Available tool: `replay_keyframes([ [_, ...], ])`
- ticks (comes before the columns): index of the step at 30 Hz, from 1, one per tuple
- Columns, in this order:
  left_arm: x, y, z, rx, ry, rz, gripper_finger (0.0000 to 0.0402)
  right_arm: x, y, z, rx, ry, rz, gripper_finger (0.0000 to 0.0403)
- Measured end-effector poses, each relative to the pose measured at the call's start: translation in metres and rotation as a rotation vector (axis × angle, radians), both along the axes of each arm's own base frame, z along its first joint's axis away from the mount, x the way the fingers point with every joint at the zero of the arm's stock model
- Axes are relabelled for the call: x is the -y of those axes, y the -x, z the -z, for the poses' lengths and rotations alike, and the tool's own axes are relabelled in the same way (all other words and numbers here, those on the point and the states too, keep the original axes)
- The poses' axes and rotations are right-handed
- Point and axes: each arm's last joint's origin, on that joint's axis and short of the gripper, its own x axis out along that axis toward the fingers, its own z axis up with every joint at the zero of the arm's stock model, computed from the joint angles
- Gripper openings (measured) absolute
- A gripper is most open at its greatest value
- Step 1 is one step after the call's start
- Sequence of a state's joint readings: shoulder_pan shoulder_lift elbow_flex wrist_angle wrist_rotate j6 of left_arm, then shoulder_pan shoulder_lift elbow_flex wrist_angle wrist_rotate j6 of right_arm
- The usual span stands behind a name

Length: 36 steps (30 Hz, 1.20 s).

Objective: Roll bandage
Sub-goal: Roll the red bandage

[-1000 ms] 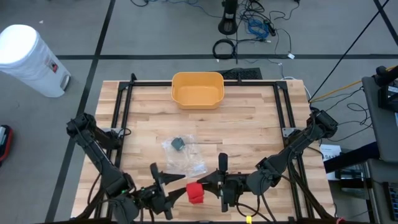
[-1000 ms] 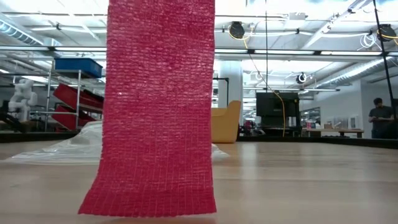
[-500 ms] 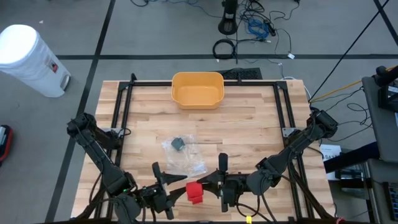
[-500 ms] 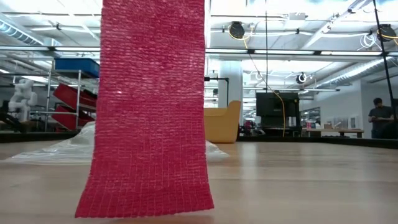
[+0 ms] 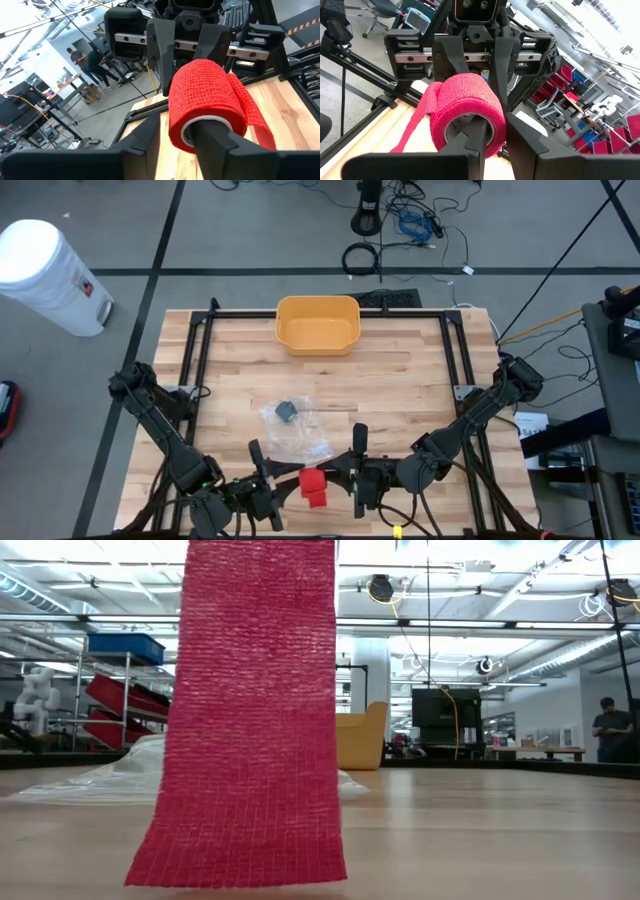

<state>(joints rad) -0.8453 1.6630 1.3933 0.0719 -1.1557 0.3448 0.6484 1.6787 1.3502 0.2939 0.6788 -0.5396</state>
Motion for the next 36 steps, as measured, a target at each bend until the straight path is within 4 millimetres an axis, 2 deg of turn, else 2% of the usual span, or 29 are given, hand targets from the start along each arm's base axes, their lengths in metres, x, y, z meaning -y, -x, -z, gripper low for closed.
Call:
replay_keyframes([
  [6,0.000,0.000,0.000,-0.001,-0.001,0.001,0.0062,0.000,0.000,0.000,0.000,0.000,0.001,0.0054],
  [10,0.001,0.000,0.000,-0.006,-0.002,0.025,0.0045,0.000,0.000,0.000,-0.001,-0.001,0.000,0.0061],
  [16,0.001,0.000,0.000,-0.009,-0.007,0.033,0.0042,0.000,0.000,0.000,0.000,-0.007,0.019,0.0085],
  [25,0.001,-0.001,0.001,-0.016,-0.026,0.030,0.0042,-0.008,0.013,0.002,-0.019,0.098,0.230,0.0140],
  [31,0.003,0.001,0.001,-0.018,-0.024,0.054,0.0041,-0.016,0.025,-0.005,0.006,0.136,0.321,0.0163],
  [36,0.006,0.004,0.001,-0.017,-0.031,0.056,0.0041,-0.032,0.037,-0.003,-0.015,0.202,0.257,0.0166],
])
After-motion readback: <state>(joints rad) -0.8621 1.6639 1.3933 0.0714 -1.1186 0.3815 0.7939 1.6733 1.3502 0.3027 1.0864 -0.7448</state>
